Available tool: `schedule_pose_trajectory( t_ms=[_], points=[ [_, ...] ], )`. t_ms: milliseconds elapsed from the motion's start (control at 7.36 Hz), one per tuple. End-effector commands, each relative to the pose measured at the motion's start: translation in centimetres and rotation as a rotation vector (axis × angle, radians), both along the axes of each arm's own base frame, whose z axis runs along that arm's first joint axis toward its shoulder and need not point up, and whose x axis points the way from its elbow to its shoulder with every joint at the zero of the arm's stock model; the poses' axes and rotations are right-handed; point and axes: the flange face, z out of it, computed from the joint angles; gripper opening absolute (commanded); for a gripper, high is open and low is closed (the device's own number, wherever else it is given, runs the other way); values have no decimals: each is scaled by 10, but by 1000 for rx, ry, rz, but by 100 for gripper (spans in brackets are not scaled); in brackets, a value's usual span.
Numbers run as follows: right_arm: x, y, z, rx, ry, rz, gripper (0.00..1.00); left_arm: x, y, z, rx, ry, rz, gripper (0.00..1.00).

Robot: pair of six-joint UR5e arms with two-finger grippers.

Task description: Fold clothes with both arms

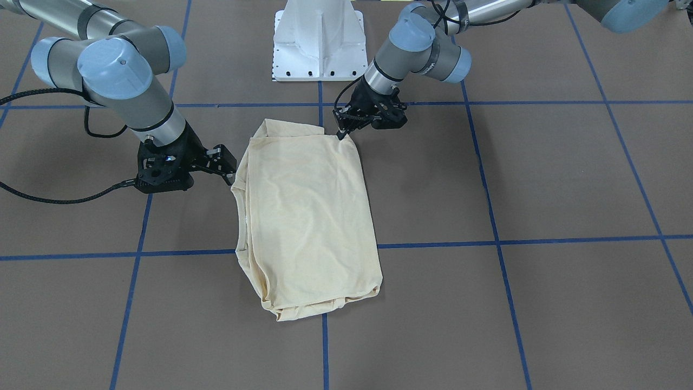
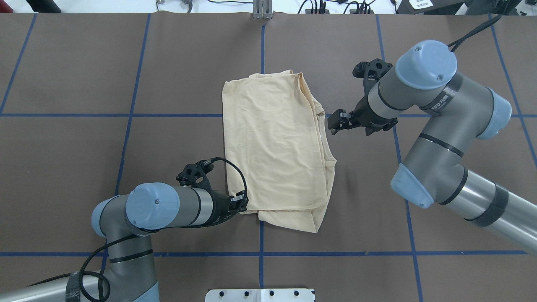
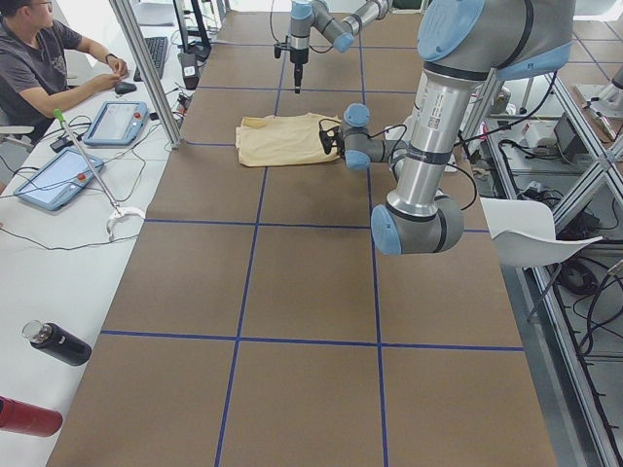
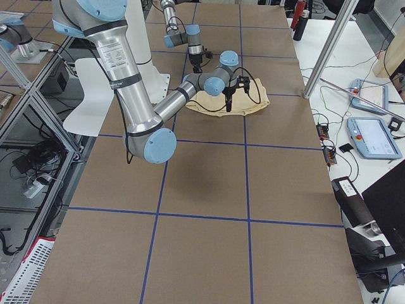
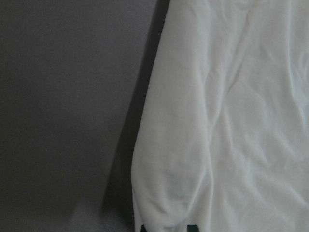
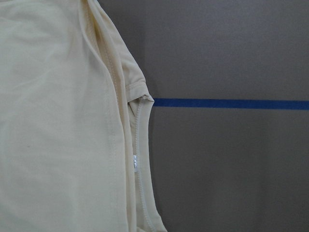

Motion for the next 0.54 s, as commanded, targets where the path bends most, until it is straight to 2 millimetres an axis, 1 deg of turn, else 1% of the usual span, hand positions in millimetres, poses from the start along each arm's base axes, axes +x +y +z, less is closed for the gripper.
schedule_pose_trajectory(
  t_ms=[0,136,408],
  points=[
    [-47,40,-15,-104,-13,57,100,-2,-2,0,0,1,-4,0],
    [-67,56,-26,-104,-15,66,100,-3,-1,0,1,2,-4,0],
    [-113,100,-32,-180,3,222,100,-4,-2,1,0,1,-5,0]
  ],
)
